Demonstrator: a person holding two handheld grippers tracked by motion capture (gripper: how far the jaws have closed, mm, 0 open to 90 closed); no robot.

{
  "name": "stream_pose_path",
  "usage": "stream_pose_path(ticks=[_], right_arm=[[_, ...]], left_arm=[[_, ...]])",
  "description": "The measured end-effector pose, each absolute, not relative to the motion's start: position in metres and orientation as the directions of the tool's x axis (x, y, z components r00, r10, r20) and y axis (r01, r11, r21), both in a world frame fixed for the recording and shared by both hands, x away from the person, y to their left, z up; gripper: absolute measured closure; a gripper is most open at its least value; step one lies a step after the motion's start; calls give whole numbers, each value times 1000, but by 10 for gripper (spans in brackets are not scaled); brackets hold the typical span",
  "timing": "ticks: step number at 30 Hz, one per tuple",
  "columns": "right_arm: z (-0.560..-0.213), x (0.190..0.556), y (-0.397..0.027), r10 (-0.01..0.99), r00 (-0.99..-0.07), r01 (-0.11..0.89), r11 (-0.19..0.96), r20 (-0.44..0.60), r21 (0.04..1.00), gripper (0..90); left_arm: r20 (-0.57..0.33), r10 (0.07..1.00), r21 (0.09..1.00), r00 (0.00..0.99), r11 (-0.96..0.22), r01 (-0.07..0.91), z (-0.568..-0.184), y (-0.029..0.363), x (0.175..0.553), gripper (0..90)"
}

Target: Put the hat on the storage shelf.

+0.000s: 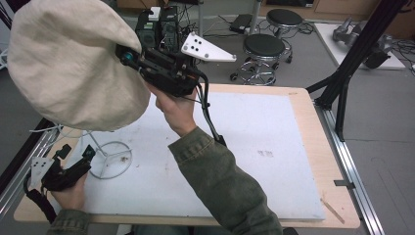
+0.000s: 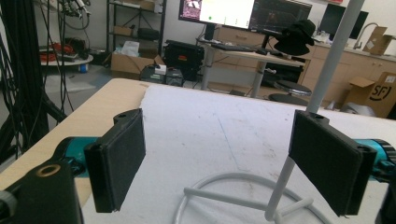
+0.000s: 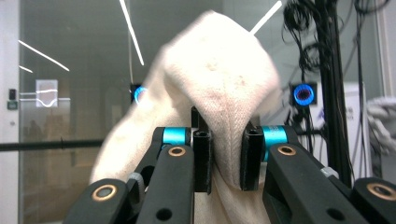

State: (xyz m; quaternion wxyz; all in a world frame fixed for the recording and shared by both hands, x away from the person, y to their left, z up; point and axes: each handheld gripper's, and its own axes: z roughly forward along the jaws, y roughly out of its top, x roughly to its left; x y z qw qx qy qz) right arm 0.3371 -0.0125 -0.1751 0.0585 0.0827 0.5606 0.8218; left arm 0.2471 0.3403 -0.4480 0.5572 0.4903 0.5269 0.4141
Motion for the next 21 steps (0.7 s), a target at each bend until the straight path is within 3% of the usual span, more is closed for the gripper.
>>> stream_pose_path(ticks=[12,21], right_arm=[[-227,360,-8,219,-956,137,-246,193,959,801],[-250,375,-9,183,-944,236,-206,274,950,798]], left_arm=[[-181,978,983,104,176,57,-448,340,248,189],[-182,978,983,107,176,58,-449,340,248,189]])
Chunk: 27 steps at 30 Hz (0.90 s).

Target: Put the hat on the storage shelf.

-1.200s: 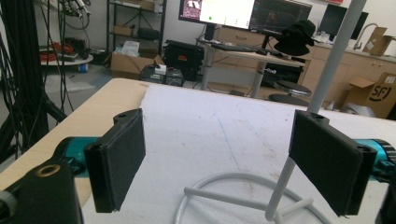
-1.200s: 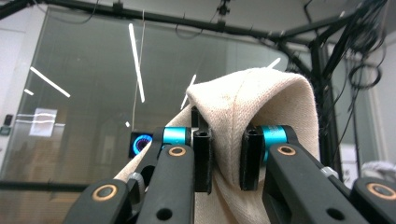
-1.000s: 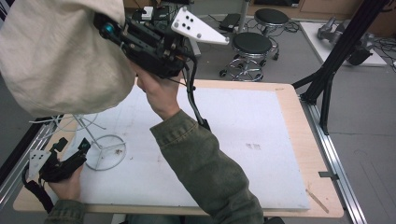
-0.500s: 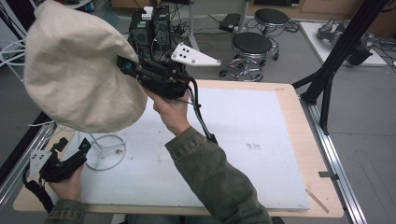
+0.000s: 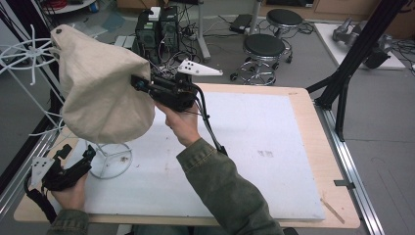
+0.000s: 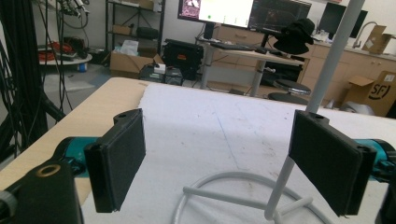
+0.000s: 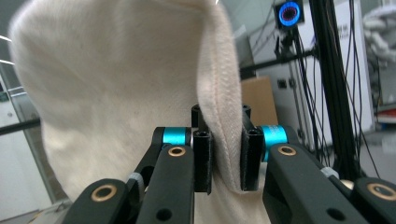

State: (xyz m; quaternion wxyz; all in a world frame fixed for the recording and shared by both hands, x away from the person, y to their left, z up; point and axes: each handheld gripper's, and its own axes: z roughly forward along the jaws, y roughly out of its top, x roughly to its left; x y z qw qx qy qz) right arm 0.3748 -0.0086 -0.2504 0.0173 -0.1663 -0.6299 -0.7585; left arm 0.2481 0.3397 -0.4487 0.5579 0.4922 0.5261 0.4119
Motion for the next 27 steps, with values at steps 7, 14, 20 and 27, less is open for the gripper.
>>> stream_pose_path(ticks=[7,14,20,27], right_arm=[[-262,382,-9,177,-935,284,-151,309,947,742],[-268,381,-14,230,-928,264,-154,294,952,600],[-266,377,-18,289,-925,212,-143,245,967,417],[-262,372,-27,326,-925,158,-142,197,977,274]], left_arm=[[-179,978,983,106,173,63,-449,339,248,189],[-178,978,983,111,172,63,-449,339,249,189],[-182,977,983,112,176,60,-449,338,248,189],[-178,978,983,110,173,55,-448,339,247,190]])
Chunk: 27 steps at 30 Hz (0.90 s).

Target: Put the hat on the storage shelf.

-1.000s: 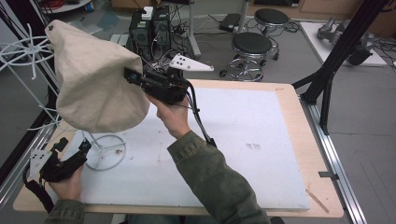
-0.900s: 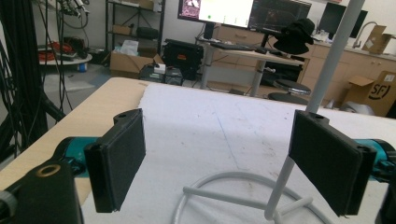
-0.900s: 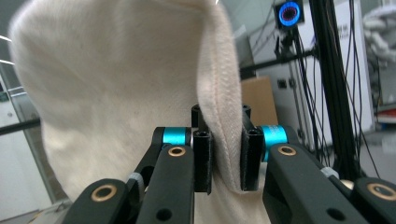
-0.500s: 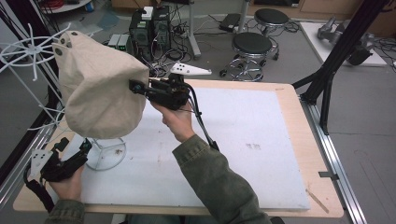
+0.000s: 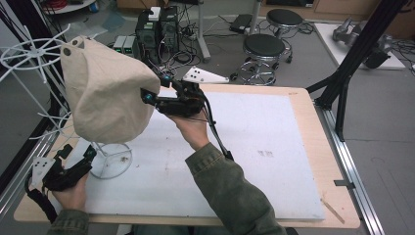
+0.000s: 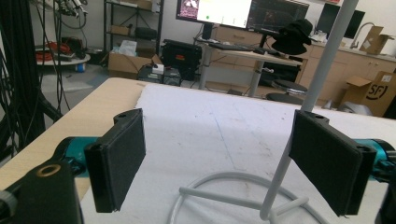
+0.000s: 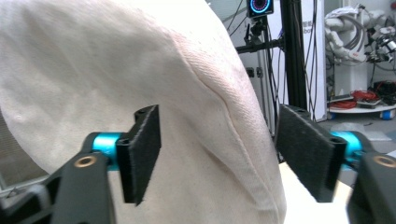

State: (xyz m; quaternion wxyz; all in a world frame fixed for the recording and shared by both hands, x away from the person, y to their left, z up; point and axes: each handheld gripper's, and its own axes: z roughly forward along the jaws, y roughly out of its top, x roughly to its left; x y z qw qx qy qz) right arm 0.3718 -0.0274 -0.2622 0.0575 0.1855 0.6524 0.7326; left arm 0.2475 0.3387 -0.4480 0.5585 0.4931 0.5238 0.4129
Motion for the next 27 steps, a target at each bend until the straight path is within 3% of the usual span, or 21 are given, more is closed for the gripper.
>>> stream_pose_path(ticks=[6,17,27], right_arm=[[-260,366,-37,436,-888,102,-121,146,987,115],[-252,357,-62,492,-864,50,-131,108,990,106],[-243,330,-126,646,-760,-11,-120,70,993,106]], left_arm=[[-179,978,983,107,174,51,-448,339,247,189],[-174,979,984,108,170,46,-447,339,246,189],[-148,983,989,109,145,31,-445,335,245,189]])
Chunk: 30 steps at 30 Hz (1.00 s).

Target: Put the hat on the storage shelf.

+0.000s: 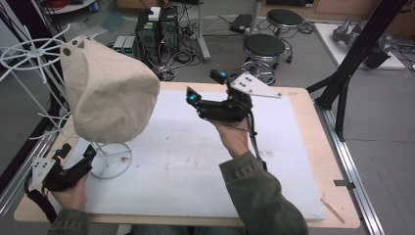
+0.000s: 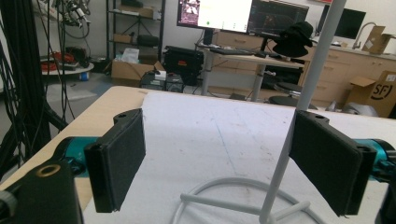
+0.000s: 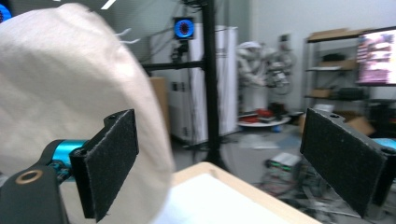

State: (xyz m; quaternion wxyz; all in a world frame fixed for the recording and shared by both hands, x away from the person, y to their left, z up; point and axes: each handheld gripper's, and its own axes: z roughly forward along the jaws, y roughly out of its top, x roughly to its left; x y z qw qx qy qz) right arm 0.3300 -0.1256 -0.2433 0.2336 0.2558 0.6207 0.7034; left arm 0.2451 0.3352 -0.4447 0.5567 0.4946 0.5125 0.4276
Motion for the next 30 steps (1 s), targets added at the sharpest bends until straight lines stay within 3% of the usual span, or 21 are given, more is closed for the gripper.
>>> stream_pose_path(ticks=[7,18,25,30], right_arm=[[-244,301,-193,764,-635,2,-140,109,990,107],[-258,253,-263,936,-349,29,-44,51,999,107],[-265,239,-269,957,-290,27,-8,15,1000,107],[-277,239,-272,960,-274,53,-35,49,998,107]], left_arm=[[-129,986,992,103,127,21,-443,335,244,189],[-99,991,995,93,100,-3,-440,333,240,188],[-102,991,994,84,104,-18,-438,335,237,186],[-113,991,993,77,115,-18,-437,336,237,186]])
